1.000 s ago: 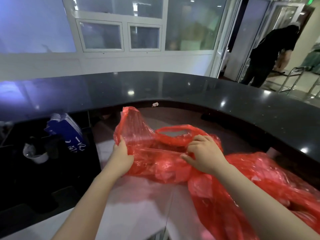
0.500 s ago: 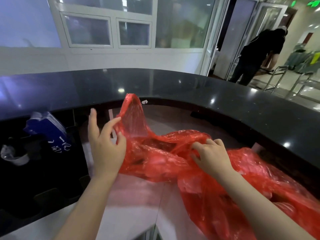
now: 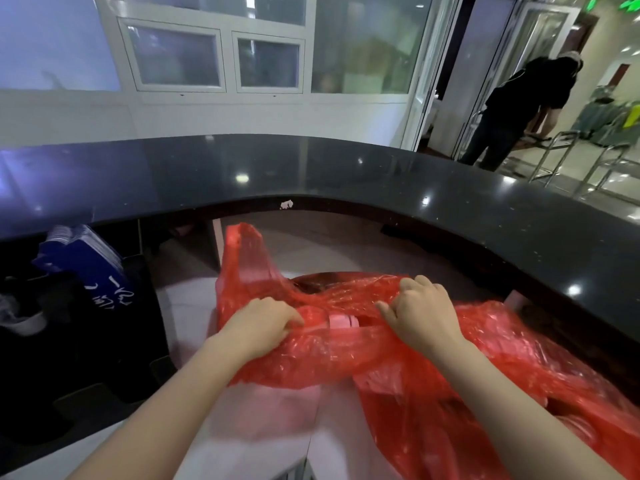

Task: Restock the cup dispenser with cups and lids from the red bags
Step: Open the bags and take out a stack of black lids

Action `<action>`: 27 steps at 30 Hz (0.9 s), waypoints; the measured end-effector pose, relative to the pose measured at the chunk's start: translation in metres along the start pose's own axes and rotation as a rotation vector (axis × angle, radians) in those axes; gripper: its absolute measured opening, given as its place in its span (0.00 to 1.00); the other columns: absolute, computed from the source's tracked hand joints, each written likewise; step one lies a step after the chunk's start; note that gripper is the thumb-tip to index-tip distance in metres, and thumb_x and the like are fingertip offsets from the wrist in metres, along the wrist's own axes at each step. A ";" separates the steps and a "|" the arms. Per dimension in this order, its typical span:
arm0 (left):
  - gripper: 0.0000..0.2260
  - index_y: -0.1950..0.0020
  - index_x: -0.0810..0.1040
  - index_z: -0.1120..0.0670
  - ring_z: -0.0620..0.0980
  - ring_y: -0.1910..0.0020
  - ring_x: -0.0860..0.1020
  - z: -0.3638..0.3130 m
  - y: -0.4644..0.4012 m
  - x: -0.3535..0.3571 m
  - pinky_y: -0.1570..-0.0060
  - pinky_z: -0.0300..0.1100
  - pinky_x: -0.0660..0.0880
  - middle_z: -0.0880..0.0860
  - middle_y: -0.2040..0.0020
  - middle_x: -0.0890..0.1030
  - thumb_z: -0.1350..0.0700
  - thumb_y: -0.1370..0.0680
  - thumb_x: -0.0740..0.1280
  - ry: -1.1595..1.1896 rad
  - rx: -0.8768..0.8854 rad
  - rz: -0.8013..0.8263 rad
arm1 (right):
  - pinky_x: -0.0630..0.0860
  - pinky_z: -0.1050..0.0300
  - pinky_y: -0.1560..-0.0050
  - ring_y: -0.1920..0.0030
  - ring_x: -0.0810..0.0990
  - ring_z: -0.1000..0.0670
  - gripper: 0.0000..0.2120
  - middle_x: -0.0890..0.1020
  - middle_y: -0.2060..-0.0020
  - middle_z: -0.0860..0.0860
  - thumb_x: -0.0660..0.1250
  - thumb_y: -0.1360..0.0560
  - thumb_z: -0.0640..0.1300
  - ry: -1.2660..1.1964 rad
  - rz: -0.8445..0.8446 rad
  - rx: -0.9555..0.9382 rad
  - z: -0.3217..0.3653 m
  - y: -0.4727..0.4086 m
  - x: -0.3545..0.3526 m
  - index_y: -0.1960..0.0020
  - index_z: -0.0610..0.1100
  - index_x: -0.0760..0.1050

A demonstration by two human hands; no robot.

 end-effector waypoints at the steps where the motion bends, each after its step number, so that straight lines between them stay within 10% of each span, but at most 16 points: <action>1: 0.16 0.39 0.77 0.38 0.49 0.42 0.78 0.004 0.001 0.004 0.42 0.45 0.73 0.43 0.40 0.80 0.56 0.22 0.62 0.016 -0.026 -0.021 | 0.67 0.50 0.47 0.49 0.72 0.48 0.20 0.72 0.58 0.53 0.62 0.24 0.60 0.009 -0.003 -0.016 0.000 0.001 0.003 0.61 0.47 0.82; 6: 0.21 0.34 0.73 0.38 0.50 0.30 0.68 0.018 0.005 0.016 0.31 0.59 0.57 0.42 0.29 0.69 0.43 0.27 0.69 -0.177 -0.025 0.132 | 0.53 0.34 0.28 0.33 0.64 0.42 0.07 0.70 0.37 0.46 0.68 0.27 0.46 0.049 0.058 -0.163 0.005 0.000 0.021 0.50 0.51 0.81; 13: 0.54 0.23 0.38 0.43 0.56 0.31 0.68 0.044 0.008 0.034 0.34 0.51 0.69 0.52 0.26 0.62 0.48 0.33 0.77 0.145 -0.318 0.393 | 0.47 0.30 0.29 0.24 0.38 0.36 0.19 0.44 0.22 0.46 0.63 0.22 0.43 0.073 0.182 -0.131 0.012 -0.018 0.036 0.35 0.59 0.73; 17: 0.55 0.25 0.39 0.40 0.56 0.40 0.73 0.055 -0.001 0.026 0.49 0.50 0.80 0.52 0.33 0.67 0.46 0.37 0.78 0.184 -0.354 0.290 | 0.55 0.32 0.29 0.24 0.43 0.33 0.19 0.45 0.22 0.46 0.59 0.21 0.42 0.043 0.196 -0.057 0.015 -0.034 0.037 0.32 0.56 0.70; 27: 0.47 0.26 0.58 0.44 0.51 0.29 0.64 0.075 -0.049 0.014 0.31 0.42 0.61 0.50 0.28 0.64 0.36 0.43 0.69 0.111 -0.176 0.223 | 0.61 0.38 0.31 0.23 0.47 0.40 0.35 0.44 0.22 0.49 0.59 0.25 0.35 -0.061 0.318 -0.034 0.011 -0.075 0.065 0.24 0.58 0.54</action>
Point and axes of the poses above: each hand's wrist, its own y-axis away from the middle knuckle, its own x-axis out of the palm, z = x × y, the point moved 1 cm from there along -y, towards the middle knuckle
